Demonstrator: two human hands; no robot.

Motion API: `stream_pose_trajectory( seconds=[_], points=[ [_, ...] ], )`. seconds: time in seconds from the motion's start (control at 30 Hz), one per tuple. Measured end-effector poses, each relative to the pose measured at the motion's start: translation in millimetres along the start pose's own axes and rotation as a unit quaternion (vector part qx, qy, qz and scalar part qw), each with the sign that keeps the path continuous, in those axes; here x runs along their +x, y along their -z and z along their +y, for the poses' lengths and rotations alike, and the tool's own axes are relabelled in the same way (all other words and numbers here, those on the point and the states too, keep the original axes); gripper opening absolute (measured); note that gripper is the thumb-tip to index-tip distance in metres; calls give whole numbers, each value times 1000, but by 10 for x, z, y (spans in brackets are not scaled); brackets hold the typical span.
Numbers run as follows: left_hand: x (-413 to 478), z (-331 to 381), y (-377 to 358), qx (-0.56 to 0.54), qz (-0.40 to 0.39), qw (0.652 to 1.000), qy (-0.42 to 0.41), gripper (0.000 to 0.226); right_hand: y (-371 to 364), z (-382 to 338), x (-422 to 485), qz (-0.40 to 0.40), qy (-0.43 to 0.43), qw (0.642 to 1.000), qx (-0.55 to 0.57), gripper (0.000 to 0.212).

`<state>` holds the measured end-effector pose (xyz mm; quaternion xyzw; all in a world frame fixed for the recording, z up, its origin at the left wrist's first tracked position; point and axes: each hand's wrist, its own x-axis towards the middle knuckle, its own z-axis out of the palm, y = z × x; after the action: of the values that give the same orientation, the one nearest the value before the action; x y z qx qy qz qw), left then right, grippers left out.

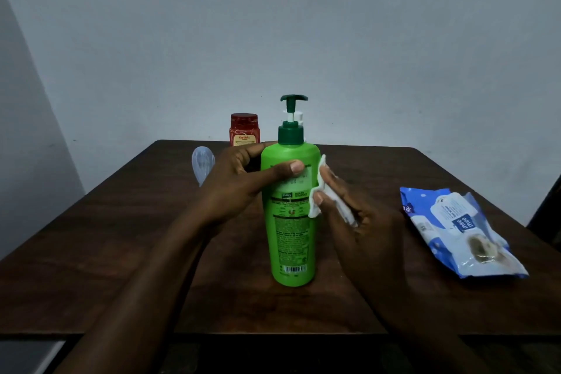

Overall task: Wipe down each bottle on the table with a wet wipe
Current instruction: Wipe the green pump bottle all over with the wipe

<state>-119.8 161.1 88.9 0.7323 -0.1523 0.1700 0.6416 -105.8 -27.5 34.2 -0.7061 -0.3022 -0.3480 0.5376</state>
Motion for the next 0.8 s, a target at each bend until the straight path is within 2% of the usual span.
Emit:
stream_pose_trajectory(
  seconds=[0.23, 0.33, 0.6, 0.7, 0.8],
  points=[
    [100, -45, 7, -8, -7, 999, 35, 37, -34, -2, 443, 47, 39, 997, -49, 20],
    [141, -98, 11, -22, -2, 998, 55, 34, -84, 10, 393, 16, 43, 998, -49, 24],
    [222, -249, 71, -66, 40, 993, 86, 37, -5, 141, -304, -136, 109, 980, -92, 27],
    [233, -263, 24, -98, 46, 990, 88, 36, -5, 133, -156, -141, 101, 981, -84, 23],
    [235, -273, -10, -120, 52, 987, 94, 41, -47, 125, 201, -93, 64, 993, -44, 20]
  ],
)
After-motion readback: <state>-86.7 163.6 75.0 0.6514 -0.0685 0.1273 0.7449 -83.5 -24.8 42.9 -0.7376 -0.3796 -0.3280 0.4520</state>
